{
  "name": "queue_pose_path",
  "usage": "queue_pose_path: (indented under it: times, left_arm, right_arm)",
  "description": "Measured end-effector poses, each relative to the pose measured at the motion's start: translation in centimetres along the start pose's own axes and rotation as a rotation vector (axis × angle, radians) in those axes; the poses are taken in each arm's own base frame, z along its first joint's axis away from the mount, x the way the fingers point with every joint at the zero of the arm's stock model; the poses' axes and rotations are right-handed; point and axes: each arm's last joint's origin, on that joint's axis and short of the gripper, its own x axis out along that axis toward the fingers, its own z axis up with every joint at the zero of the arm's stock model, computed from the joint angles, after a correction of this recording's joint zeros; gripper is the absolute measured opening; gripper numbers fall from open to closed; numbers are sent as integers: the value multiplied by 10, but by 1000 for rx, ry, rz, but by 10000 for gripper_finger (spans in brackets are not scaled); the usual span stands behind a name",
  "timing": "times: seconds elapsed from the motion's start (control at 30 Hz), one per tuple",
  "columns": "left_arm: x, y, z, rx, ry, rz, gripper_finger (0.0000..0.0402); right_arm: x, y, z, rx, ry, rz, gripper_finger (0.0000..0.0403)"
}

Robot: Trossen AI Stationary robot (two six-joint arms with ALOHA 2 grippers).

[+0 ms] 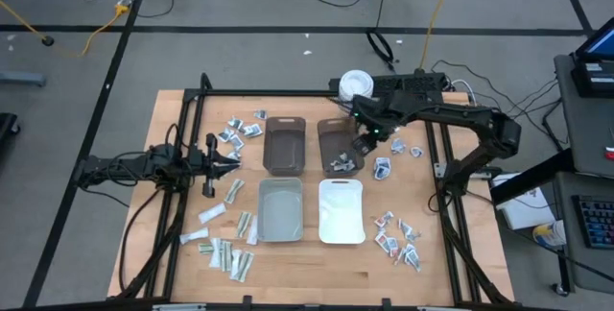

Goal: Pick & Place First Aid Supplies
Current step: Put the blue pad into the right black bin

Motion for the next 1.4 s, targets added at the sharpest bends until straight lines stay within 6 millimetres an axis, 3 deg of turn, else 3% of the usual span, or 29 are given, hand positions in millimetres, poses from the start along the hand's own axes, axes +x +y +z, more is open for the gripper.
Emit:
queue_pose_path:
  times: [0.33, 0.63, 0.9, 1.4]
  left_arm:
    - [0, 0, 0, 0, 0, 0, 47]
    - [0, 0, 0, 0, 0, 0, 47]
    - [0, 0, 0, 0, 0, 0, 47]
    - [0, 0, 0, 0, 0, 0, 47]
  right_arm:
    - [18, -62, -52, 231, 14, -142, 171]
    - [31, -99, -78, 411, 42, -173, 171]
    - [41, -114, -87, 450, 57, -214, 171]
    - [83, -126, -97, 517, 79, -214, 171]
